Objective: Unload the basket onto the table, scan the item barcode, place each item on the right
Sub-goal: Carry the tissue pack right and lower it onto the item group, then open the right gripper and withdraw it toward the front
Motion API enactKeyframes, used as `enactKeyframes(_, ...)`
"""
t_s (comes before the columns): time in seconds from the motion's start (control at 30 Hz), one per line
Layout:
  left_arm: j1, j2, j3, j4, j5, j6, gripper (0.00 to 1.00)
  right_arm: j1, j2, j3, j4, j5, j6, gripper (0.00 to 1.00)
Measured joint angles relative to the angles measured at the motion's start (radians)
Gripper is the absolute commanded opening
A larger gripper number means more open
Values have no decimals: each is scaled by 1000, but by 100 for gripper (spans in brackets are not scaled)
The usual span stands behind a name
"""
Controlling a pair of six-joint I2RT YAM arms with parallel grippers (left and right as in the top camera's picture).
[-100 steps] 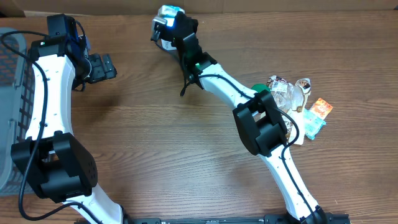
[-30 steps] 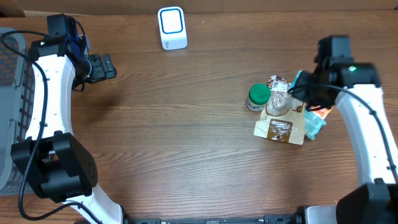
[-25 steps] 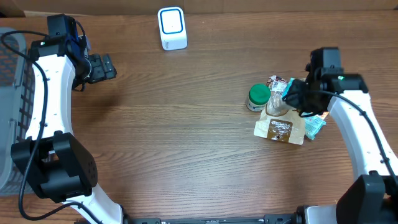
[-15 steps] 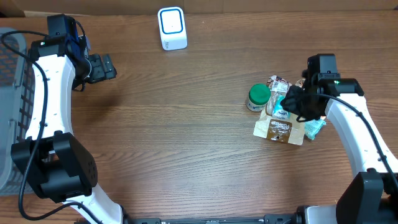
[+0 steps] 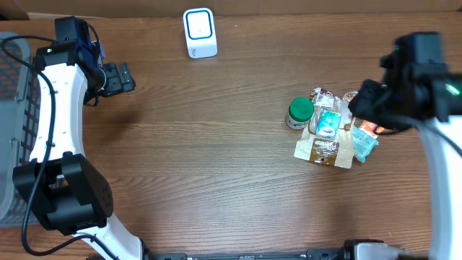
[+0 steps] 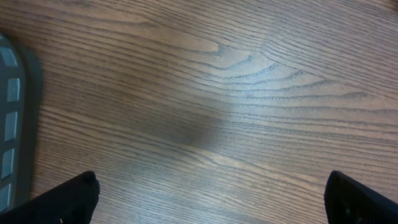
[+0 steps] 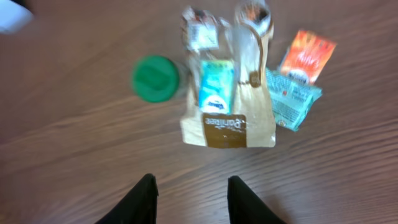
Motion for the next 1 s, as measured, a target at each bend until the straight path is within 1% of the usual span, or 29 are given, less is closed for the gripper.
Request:
enactKeyframes(0.1, 0, 0, 0, 0, 0, 0, 100, 10, -101, 65, -64, -10, 0, 100)
enactKeyframes(0.3, 0, 0, 0, 0, 0, 0, 100, 14, -267, 80, -88, -43, -6, 100)
enactKeyframes(0.43, 0, 0, 0, 0, 0, 0, 100, 14, -304, 80, -98, -50, -17, 100)
enactKeyframes(0.7, 0, 0, 0, 0, 0, 0, 100, 14, -322, 80, -90, -50, -60, 100)
enactKeyframes(0.77, 0, 0, 0, 0, 0, 0, 99, 14, -324, 78, -66, -50, -76, 100)
enactKeyframes(0.87, 0, 0, 0, 0, 0, 0, 100, 14, -340, 50, 29, -50, -113, 100)
enactKeyframes(1.0, 0, 0, 0, 0, 0, 0, 99, 14, -409, -58, 185, -53, -145, 100)
